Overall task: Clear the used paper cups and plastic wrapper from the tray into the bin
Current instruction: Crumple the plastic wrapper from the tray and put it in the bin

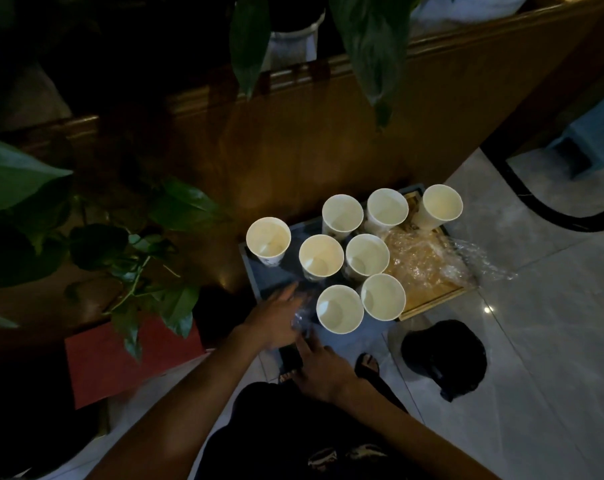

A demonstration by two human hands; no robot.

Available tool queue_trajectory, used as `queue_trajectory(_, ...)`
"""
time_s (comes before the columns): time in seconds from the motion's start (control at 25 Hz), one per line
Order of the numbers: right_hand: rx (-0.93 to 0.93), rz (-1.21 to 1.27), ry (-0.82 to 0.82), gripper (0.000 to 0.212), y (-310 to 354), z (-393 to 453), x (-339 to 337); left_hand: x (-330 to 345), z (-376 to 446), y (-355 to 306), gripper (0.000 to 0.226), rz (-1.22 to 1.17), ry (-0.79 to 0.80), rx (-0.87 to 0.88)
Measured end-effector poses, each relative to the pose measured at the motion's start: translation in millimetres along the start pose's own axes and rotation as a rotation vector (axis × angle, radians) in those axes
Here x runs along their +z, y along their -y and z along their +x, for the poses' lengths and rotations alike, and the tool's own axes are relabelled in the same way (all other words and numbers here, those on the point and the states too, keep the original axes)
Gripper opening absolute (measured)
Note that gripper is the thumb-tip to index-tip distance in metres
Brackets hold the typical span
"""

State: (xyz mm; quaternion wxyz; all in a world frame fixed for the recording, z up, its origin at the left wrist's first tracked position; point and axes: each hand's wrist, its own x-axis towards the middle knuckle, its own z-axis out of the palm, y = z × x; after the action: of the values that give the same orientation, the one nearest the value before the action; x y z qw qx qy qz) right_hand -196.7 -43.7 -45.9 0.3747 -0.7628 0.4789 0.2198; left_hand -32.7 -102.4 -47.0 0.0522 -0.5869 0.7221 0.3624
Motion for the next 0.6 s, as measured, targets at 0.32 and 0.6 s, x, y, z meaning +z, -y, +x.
queue_trajectory(0.32,-0.046,-0.092,0.093,0.07,-22.4,16.4,22.1,34.3,-12.1,-2.9,0.08,0.255,0.023,-0.075)
queue_trajectory(0.6,-0.021,0.014,-0.018,0.066,-27.8,13.0,31.7,48.3,-22.9,-23.1,0.069,0.306,-0.095,-0.222)
